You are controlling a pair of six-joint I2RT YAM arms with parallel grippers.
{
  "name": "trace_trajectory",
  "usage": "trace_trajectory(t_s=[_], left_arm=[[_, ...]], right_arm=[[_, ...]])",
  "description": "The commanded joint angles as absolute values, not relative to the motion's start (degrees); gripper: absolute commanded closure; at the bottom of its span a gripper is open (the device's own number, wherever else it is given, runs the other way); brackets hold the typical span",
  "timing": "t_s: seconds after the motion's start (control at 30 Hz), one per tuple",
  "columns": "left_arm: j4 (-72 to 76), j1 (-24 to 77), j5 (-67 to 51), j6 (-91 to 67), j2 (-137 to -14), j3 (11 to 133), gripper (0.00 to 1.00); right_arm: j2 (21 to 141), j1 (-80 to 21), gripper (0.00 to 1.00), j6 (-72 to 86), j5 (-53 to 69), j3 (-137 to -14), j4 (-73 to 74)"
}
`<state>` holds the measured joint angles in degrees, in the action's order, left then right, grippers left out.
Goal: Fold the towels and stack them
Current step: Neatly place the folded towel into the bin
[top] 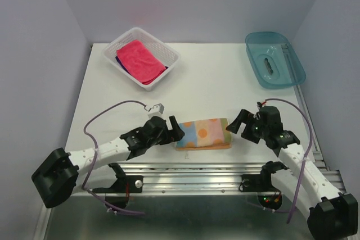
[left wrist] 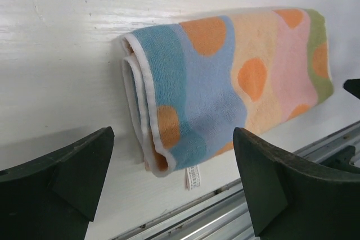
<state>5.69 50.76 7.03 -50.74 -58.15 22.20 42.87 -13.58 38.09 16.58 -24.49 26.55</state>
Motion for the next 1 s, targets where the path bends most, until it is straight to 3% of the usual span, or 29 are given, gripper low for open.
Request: trace_trajectory(t_s=[0.0,0.13,0.4,0.53,0.63,0.73,0.97], left_arm=[[2.2,50.4,9.6,-50.3,-65.4,28.1,0.01],[0.4,50.5,9.5,-50.4,-71.4,30.8,0.03],[0.3,50.6,8.2,-52.6,-79.1,31.0,0.37],[0.1,51.4,7.4,-51.9,-81.7,32.0,0.43],[-1.8,51.9,7.6,-52.0,-84.5,33.0,0.55],[-4.3,52.6,8.5,-52.6,-85.9,34.1,0.6],[-10.8,54.8,16.2,-50.6,-91.7,41.8,1.0]], right_arm=[[43.6,-14.0,0.0,35.2,13.9,-30.1,22.1],[44.6,-14.1,0.0,34.4,12.5,-30.3,22.4],[45.7,-14.1,0.0,33.1,11.2,-29.8,21.6],[46.2,-14.1,0.0,32.3,11.3,-30.4,21.6],[46.3,-14.1,0.0,31.9,10.9,-30.8,21.5],[46.1,-14.1,0.0,31.7,10.5,-30.8,21.4],[45.8,-14.1,0.0,30.5,7.5,-31.2,21.9]])
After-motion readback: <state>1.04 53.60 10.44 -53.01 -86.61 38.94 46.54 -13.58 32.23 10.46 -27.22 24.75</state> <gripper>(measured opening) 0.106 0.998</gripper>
